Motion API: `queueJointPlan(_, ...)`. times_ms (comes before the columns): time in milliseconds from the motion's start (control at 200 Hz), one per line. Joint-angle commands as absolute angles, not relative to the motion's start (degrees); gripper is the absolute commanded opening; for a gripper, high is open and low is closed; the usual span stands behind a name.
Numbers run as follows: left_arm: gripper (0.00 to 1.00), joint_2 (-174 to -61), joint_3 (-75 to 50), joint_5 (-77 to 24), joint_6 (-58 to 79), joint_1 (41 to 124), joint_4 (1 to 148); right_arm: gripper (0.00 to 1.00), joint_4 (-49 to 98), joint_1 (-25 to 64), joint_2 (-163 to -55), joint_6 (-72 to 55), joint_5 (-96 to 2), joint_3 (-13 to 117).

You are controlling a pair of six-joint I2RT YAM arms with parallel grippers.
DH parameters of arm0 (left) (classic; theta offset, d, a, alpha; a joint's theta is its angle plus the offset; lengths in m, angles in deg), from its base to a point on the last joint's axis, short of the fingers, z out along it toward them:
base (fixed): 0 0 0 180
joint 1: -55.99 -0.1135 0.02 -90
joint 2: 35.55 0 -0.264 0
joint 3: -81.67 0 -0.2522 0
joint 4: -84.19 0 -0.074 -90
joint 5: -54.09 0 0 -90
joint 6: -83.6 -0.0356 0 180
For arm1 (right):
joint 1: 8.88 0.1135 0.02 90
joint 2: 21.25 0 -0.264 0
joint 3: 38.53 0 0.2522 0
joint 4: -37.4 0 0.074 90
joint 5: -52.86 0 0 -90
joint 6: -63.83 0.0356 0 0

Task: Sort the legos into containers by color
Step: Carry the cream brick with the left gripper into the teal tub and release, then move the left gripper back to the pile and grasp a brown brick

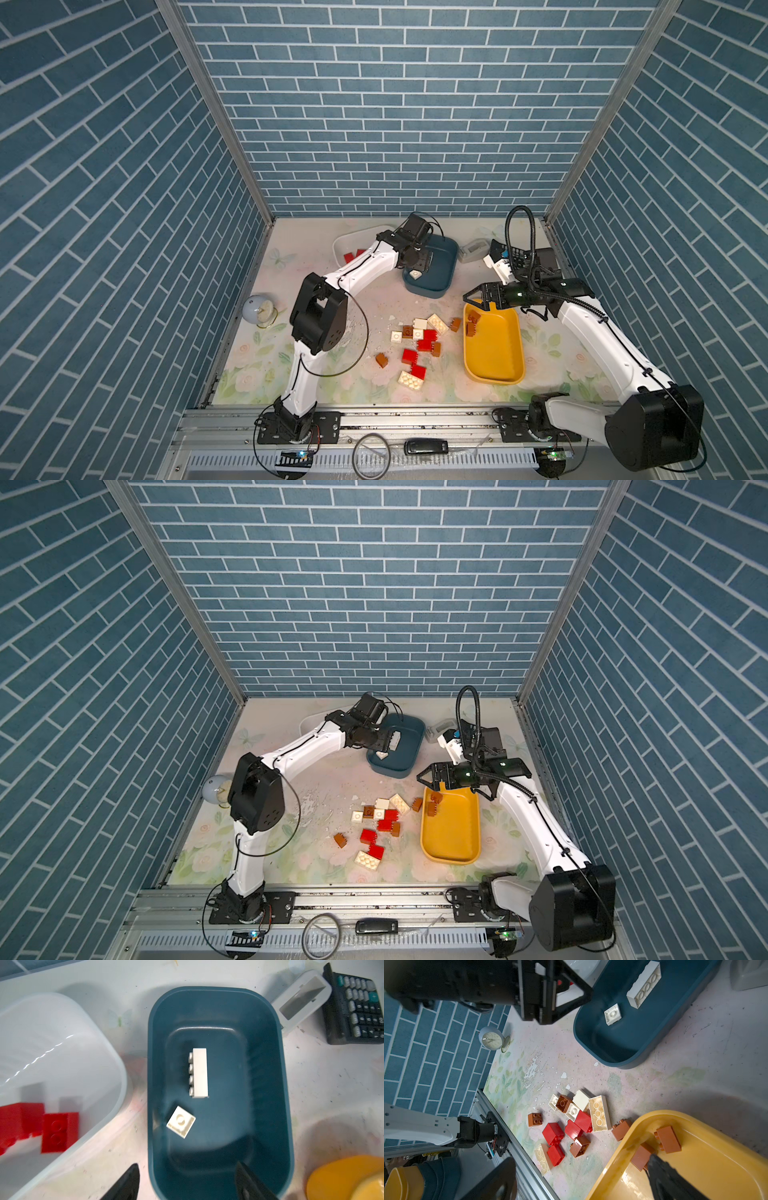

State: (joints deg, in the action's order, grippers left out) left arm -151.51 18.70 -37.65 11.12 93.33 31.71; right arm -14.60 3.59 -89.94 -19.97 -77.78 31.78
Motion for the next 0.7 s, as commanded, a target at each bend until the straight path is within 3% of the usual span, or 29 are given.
queueJointPlan(0,0.76,-144.6,13.2,-38.3,13.3,94.5,26.9,0.99,-14.9,3.5,-89.3,-20.4,-78.6,31.2)
queueJointPlan(365,0.78,-126.5,-9.4,-39.1,29.0,99.7,22.6,0.99,-15.1,3.5,-90.0,-20.7,-81.0,30.7)
queueJointPlan(695,0.76,-117.7,-27.4,-38.5,46.4,104.0,24.0,0.99,-15.3,3.7,-90.4,-20.4,-82.0,29.2)
